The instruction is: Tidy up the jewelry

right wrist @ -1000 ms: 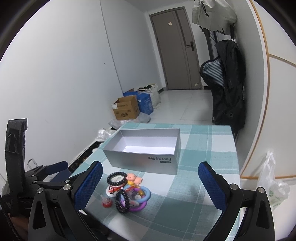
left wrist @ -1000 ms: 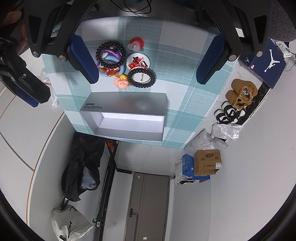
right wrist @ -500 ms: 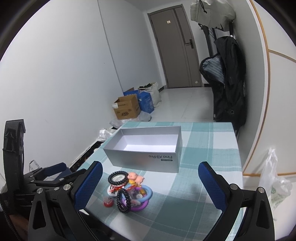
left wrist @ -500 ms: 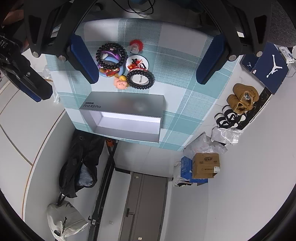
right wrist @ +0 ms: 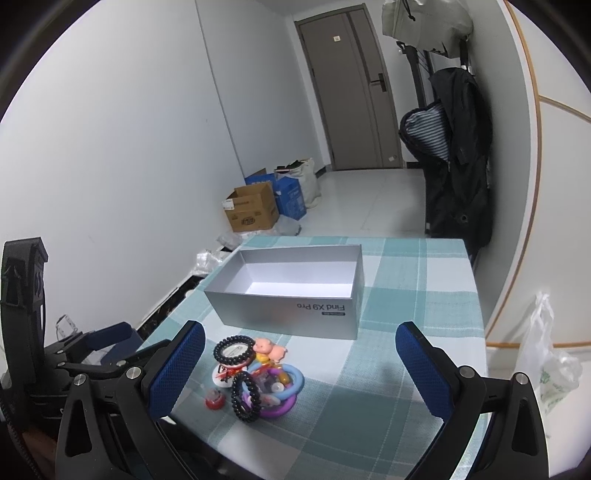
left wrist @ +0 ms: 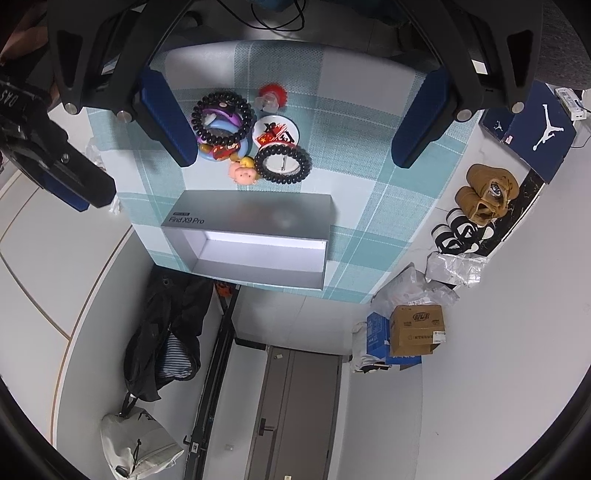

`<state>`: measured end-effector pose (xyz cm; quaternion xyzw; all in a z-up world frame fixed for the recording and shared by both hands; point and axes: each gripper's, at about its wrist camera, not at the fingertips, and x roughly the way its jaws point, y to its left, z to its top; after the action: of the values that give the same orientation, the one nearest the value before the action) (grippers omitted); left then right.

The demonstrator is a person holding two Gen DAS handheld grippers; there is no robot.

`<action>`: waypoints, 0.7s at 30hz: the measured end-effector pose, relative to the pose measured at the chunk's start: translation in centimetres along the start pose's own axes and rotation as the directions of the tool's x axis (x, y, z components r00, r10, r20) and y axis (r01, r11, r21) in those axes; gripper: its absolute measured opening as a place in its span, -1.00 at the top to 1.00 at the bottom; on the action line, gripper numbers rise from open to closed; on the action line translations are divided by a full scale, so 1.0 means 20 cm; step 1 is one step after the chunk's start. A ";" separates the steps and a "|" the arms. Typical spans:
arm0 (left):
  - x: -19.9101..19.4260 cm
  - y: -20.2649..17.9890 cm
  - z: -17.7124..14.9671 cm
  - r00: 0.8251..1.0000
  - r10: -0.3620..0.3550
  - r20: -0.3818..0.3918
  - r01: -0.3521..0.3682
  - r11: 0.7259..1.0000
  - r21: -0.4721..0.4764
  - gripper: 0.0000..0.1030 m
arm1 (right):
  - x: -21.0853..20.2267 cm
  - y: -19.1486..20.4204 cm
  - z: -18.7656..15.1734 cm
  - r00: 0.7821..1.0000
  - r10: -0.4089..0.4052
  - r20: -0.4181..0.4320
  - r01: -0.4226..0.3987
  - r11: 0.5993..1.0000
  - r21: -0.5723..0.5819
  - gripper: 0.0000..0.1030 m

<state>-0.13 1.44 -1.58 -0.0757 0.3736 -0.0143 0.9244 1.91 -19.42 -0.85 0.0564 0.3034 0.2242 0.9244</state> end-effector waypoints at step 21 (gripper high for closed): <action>0.16 0.04 -0.12 0.956 -0.145 -0.255 0.154 0.988 0.017 -0.49 | 0.15 -0.03 0.01 0.993 0.043 -0.108 -0.041 0.999 0.016 -0.96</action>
<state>0.52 1.72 -5.64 -0.0844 0.4815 -0.1006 0.8666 4.45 -18.65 -2.58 0.0569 0.3532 0.2441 0.9013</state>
